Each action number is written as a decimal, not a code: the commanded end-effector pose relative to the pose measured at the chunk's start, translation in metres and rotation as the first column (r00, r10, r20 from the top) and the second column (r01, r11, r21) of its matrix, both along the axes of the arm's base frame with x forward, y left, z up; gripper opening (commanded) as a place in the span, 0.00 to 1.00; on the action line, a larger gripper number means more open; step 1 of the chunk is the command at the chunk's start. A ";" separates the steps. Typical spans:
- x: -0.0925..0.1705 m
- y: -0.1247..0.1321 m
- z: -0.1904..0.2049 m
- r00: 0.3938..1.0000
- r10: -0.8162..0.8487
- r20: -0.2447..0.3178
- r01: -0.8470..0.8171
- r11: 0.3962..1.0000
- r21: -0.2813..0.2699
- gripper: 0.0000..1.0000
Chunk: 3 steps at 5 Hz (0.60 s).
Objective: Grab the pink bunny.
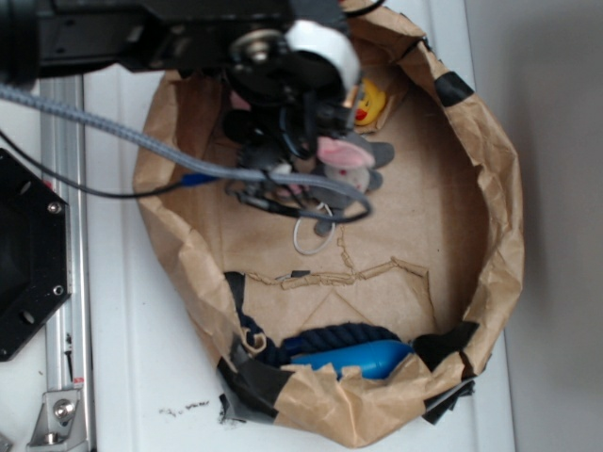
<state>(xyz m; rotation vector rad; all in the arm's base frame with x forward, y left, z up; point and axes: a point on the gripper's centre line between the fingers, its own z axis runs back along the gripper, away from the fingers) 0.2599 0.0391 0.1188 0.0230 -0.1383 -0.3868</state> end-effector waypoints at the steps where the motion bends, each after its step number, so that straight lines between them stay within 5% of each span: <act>1: 0.008 -0.036 0.071 0.923 0.366 0.119 -0.361 0.930 -0.065 0.00; 2: 0.006 -0.043 0.068 0.850 0.507 0.144 -0.496 0.862 -0.106 0.00; 3: 0.002 -0.044 0.059 0.818 0.553 0.160 -0.548 0.833 -0.080 0.62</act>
